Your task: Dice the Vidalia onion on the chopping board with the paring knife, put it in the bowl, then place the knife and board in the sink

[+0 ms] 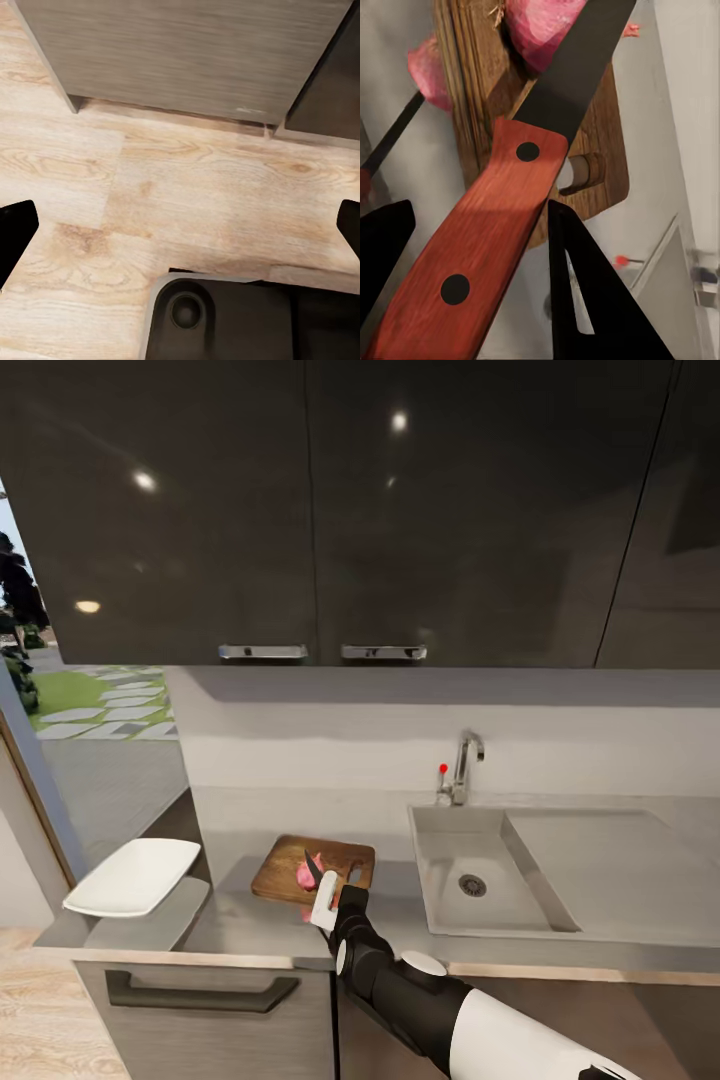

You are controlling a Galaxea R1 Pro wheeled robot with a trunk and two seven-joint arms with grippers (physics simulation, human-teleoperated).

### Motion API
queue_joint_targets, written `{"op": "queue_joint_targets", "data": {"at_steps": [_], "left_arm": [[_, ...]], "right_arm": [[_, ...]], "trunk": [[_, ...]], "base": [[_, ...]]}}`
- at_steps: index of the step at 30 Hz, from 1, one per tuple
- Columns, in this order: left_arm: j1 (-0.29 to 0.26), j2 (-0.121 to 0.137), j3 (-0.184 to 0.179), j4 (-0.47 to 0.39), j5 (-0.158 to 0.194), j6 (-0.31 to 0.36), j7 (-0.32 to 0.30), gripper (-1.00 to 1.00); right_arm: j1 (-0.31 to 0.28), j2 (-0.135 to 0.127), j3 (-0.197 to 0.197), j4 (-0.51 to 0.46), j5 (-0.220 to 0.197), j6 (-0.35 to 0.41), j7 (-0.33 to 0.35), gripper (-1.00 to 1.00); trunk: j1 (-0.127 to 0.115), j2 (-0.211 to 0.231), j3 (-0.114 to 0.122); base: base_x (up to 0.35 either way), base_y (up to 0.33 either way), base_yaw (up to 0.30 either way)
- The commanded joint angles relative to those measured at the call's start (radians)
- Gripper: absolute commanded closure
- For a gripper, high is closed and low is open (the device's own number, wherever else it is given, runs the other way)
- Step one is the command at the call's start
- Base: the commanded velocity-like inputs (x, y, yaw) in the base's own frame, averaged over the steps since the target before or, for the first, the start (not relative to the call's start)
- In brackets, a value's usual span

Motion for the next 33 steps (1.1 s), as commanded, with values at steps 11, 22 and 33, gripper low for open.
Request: {"op": "queue_joint_targets", "data": {"at_steps": [11, 22, 33], "left_arm": [[0.001, -0.001, 0.008, 0.000, -0.007, -0.001, -0.006, -1.00], [0.001, -0.001, 0.008, 0.000, -0.007, -0.001, -0.006, -1.00], [0.001, -0.001, 0.008, 0.000, -0.007, -0.001, -0.006, -1.00]], "right_arm": [[0.000, -0.002, 0.005, 0.000, -0.001, -0.001, -0.003, 1.00], [0.000, -0.002, 0.005, 0.000, -0.001, -0.006, -0.003, 1.00], [0.000, -0.002, 0.005, 0.000, -0.001, -0.007, -0.003, 1.00]], "trunk": [[0.001, 0.000, 0.000], [0.001, 0.000, 0.000], [0.001, 0.000, 0.000]], "base": [[0.019, 0.011, 0.000], [0.000, 0.000, 0.000], [0.000, 0.000, 0.000]]}}
